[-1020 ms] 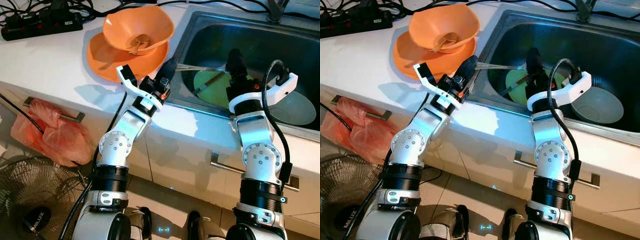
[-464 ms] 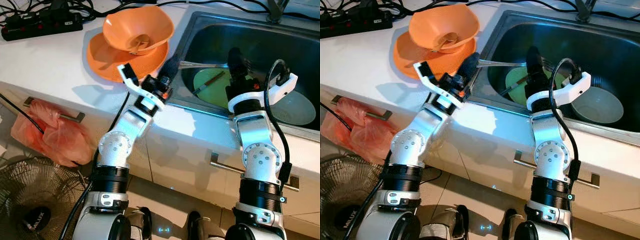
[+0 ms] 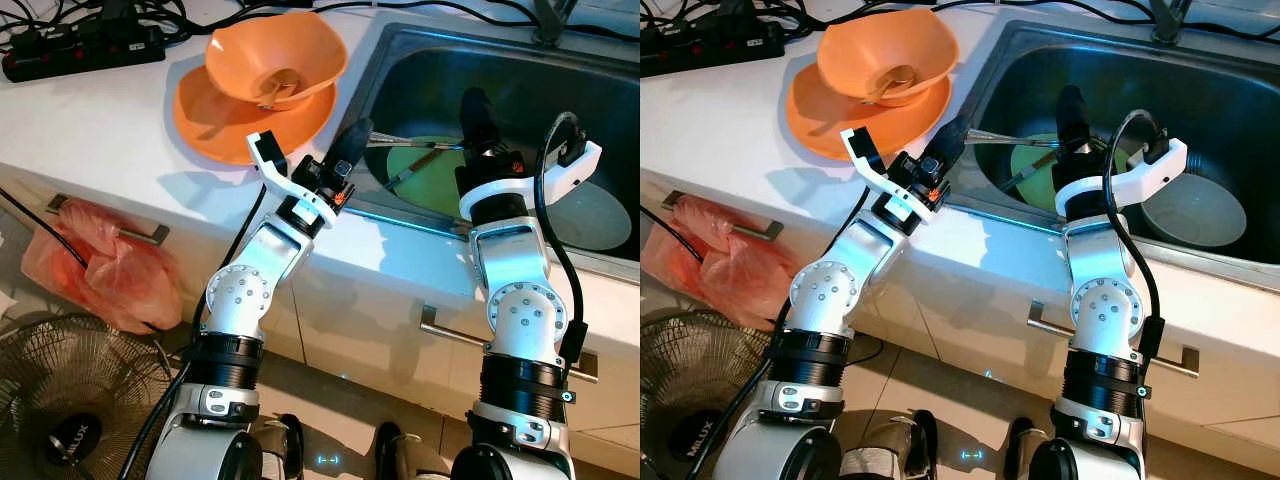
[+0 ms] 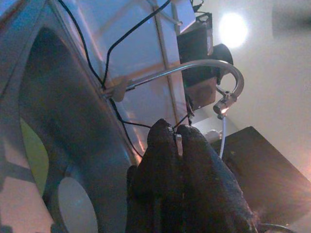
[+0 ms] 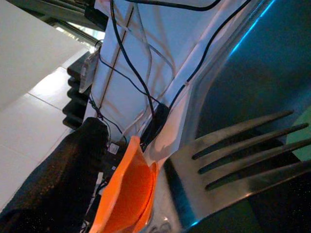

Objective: Kitchen organization

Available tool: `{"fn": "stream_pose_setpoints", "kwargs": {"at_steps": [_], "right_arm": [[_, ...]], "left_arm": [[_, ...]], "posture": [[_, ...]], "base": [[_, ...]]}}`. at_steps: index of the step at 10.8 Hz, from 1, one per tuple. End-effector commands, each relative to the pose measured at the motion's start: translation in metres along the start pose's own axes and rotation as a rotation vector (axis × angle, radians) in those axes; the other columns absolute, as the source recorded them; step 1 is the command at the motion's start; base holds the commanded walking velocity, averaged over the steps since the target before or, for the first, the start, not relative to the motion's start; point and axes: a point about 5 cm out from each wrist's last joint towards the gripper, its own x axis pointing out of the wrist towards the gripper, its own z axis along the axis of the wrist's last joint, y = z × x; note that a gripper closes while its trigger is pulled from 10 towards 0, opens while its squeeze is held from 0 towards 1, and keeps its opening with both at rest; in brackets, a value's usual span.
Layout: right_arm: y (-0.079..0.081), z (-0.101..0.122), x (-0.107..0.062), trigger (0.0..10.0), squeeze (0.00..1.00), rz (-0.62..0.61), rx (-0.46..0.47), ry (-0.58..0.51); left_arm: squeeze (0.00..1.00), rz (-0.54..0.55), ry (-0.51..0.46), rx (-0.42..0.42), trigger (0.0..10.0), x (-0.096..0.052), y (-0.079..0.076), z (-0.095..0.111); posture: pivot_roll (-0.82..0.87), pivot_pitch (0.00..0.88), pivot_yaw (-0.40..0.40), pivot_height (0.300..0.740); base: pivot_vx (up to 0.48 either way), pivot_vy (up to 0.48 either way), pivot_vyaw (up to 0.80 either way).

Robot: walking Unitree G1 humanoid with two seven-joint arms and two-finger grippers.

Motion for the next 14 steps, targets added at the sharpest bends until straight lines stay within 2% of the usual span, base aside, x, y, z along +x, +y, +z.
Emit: {"fn": "stream_pose_setpoints", "kwargs": {"at_steps": [1,2,3,4,14], "right_arm": [[0.0083,0.0061,0.0017,8.6,0.00,0.027,0.013,-0.027],[0.0082,0.0063,0.0018,8.6,0.00,0.026,0.012,-0.028],[0.0085,0.0064,0.0017,1.1,0.00,0.030,0.015,-0.028],[0.0087,0.0064,0.0015,0.0,0.00,0.033,0.016,-0.028],[0.0083,0.0062,0.0015,0.0,0.00,0.034,0.032,-0.028]], "left_arm": [[0.00,-0.018,-0.002,-0.171,10.0,0.0078,-0.0052,-0.0434],[0.00,-0.017,-0.004,-0.171,10.0,0.0079,-0.0051,-0.0434],[0.00,-0.013,-0.005,-0.167,10.0,0.0080,-0.0052,-0.0432],[0.00,-0.012,-0.006,-0.167,10.0,0.0079,-0.0053,-0.0433],[0.00,0.010,-0.041,-0.171,10.0,0.0088,-0.0015,-0.0400]], "posture": [[0.07,0.199,0.050,0.740],[0.07,0.199,0.050,0.740],[0.07,0.199,0.050,0.740],[0.07,0.199,0.050,0.740],[0.07,0.197,0.047,0.740]], "base": [[0.000,0.000,0.00],[0.000,0.000,0.00],[0.000,0.000,0.00],[0.000,0.000,0.00],[0.000,0.000,0.00]]}}
